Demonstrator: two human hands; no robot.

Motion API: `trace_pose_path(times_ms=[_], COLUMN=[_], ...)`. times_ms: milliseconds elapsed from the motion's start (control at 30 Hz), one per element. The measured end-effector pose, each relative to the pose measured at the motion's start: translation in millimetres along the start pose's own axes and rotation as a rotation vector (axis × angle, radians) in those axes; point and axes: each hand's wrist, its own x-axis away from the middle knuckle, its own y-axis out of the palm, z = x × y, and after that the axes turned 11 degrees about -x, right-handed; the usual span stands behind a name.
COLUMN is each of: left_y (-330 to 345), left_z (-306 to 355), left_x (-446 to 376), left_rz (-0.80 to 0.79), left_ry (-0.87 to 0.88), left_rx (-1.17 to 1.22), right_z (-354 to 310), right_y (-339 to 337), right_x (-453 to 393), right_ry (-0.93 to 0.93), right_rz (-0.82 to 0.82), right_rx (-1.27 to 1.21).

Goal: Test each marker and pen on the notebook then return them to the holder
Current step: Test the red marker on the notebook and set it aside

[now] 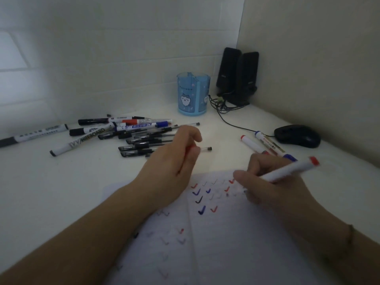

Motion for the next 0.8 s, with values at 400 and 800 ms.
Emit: trace_pose_path(times_ms=[400, 800], left_y=[3.5, 4.4], left_z=[-2.3, -3.0], left_x=[-3.8, -2.3], left_rz=[-0.063, -0.039], left_ry=[0.111, 0.078], left_rx=[0.032, 0.007], right_z=[2.5, 2.2], right_y=[10.4, -9.5], right_x=[1.0, -4.0], right_ry=[0.21, -0.003], right_rz=[-0.018, 0.015], right_rx=[0.309, -0.337])
